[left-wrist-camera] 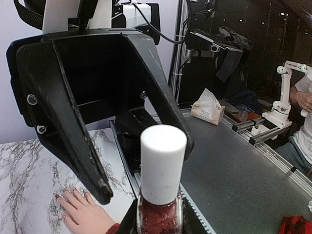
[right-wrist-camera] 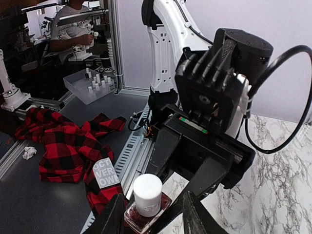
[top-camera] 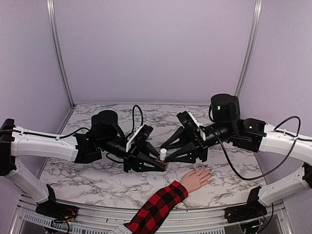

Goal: Paint the nails
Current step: Screw the nail polish bottle cap onto the nail polish bottle.

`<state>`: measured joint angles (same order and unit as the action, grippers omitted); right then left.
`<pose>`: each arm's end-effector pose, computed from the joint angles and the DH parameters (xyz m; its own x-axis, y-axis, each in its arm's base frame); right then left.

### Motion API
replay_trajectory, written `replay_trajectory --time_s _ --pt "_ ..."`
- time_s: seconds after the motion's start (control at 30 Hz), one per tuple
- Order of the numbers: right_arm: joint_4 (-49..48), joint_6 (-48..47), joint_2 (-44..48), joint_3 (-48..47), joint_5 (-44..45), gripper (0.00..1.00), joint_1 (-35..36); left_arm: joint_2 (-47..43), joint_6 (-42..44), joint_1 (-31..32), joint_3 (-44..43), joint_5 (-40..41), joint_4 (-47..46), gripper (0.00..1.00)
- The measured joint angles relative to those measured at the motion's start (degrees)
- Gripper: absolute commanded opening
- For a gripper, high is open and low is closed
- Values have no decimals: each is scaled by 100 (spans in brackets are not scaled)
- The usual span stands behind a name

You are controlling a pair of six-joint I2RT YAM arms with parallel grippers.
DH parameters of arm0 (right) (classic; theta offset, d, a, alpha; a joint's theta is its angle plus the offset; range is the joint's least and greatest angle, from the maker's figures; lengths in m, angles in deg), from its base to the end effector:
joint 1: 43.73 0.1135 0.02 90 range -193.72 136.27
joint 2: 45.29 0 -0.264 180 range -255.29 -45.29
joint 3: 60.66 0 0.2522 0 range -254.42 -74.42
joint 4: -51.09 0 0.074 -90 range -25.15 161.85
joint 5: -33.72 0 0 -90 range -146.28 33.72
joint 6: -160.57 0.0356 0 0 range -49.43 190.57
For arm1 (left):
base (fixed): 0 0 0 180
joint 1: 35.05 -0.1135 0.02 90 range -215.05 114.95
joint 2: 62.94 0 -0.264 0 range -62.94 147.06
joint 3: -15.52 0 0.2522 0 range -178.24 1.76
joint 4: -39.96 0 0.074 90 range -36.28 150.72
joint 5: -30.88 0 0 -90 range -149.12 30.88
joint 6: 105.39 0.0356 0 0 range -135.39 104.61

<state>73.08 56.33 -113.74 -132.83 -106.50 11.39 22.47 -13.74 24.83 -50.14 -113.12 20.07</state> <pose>0.1300 0.2343 0.3451 0.0580 -0.1920 -0.9797 -0.9574 -0.2889 -0.0001 0.1413 -0.3009 0.2917 0.0276 -0.0138 -0.9995 0.9140 -0.4046 0.0308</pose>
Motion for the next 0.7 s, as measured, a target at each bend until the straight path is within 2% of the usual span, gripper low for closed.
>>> replay_trajectory --time_s 0.1,0.47,0.7 --pt "74 -44 -48 -68 -96 39 39 63 -2 37 -13 -20 20 0" --pt "299 -214 -205 -205 -249 12 151 83 -2 48 -55 -103 59 0" --pt "321 -232 -205 -205 -271 3 151 81 35 55 -55 -50 74 0"
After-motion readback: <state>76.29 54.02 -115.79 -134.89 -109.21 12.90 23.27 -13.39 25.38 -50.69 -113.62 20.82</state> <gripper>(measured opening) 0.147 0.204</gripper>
